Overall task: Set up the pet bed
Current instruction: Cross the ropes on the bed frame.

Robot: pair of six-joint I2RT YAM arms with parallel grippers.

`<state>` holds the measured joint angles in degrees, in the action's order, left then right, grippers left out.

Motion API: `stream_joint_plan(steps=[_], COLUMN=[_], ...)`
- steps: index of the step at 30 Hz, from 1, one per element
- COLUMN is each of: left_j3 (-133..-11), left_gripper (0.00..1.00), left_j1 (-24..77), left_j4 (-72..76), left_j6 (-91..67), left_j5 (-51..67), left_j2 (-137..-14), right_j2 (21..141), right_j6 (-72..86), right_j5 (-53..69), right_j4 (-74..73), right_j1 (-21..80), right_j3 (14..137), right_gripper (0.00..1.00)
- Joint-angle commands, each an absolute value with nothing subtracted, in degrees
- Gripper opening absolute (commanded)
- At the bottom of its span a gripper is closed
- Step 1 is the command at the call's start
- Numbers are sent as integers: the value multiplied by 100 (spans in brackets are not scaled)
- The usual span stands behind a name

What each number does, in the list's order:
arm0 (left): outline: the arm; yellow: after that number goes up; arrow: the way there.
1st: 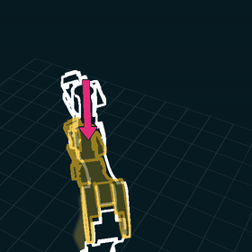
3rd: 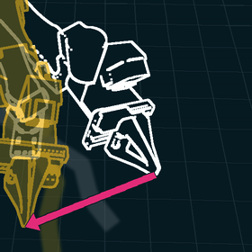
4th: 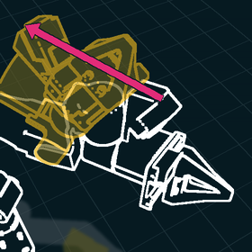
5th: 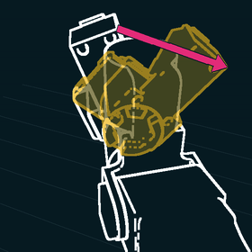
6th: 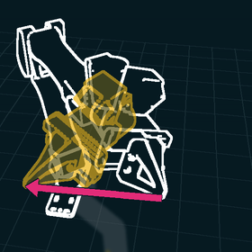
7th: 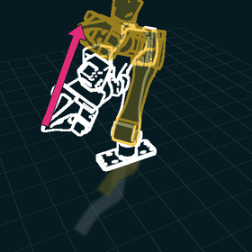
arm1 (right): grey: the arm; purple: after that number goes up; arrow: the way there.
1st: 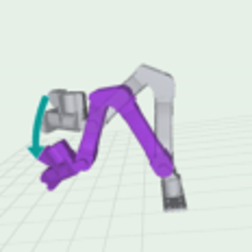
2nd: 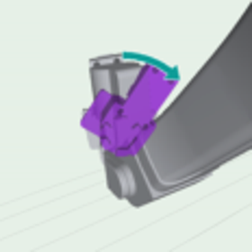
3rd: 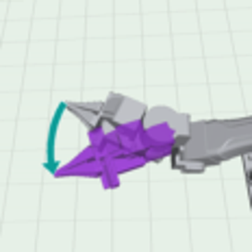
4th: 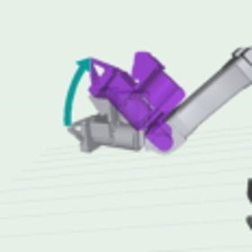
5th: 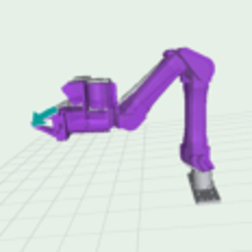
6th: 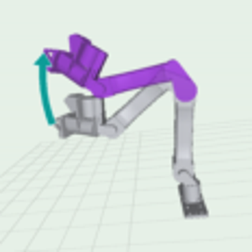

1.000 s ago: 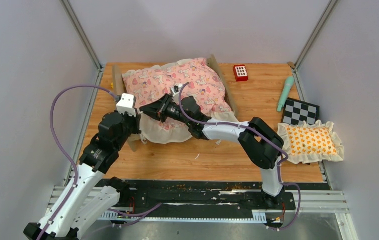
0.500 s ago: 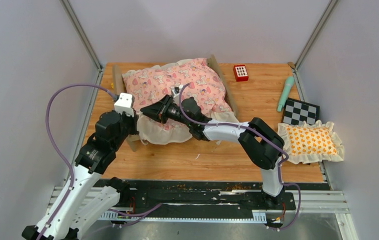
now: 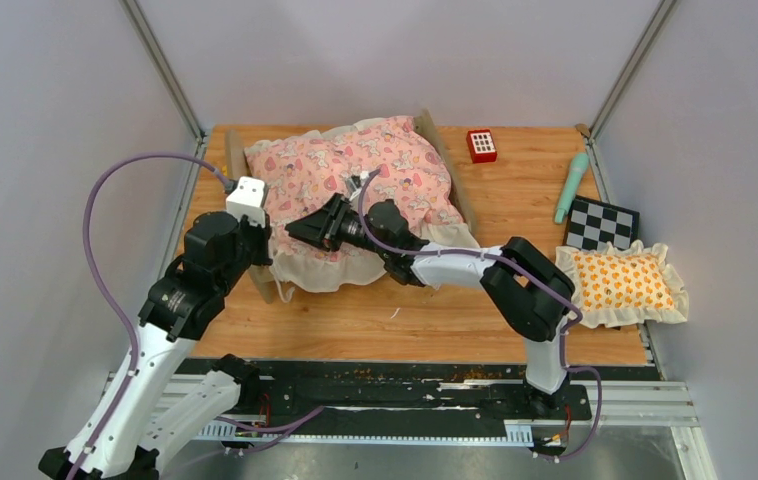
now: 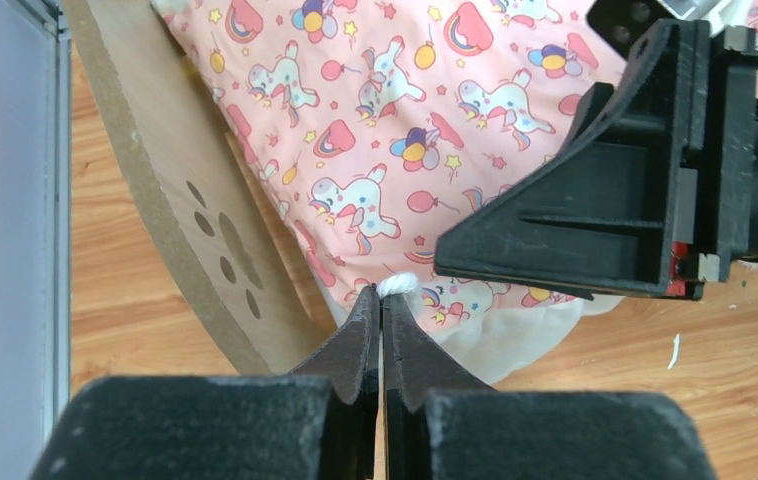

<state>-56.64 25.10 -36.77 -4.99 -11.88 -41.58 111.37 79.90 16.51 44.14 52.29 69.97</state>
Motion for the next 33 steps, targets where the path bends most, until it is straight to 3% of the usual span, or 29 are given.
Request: stream_joint_plan(steps=[1, 12, 23, 33], left_j3=[-5915, -6542, -6700, -6759], left_gripper=[0, 0, 0, 0], left_j1=[2514, 2514, 2514, 2514], left_j4=[-3912, -4705, -5163, -5217], left_j6=[-360, -294, -312, -307], left_j5=[-1165, -934, -957, -900], left_j2=[-4217, -4566, -4570, -4603], right_j2=[10798, 10634, 10614, 10749], right_j6=[6863, 3882, 3602, 3173], right_j5=[1794, 2538, 2326, 2092], right_j4=[5019, 6070, 6404, 5987], right_j1=[5194, 5526, 5795, 6049], right_j3=[6584, 6392, 6498, 6873], right_gripper=[29, 33, 32, 37])
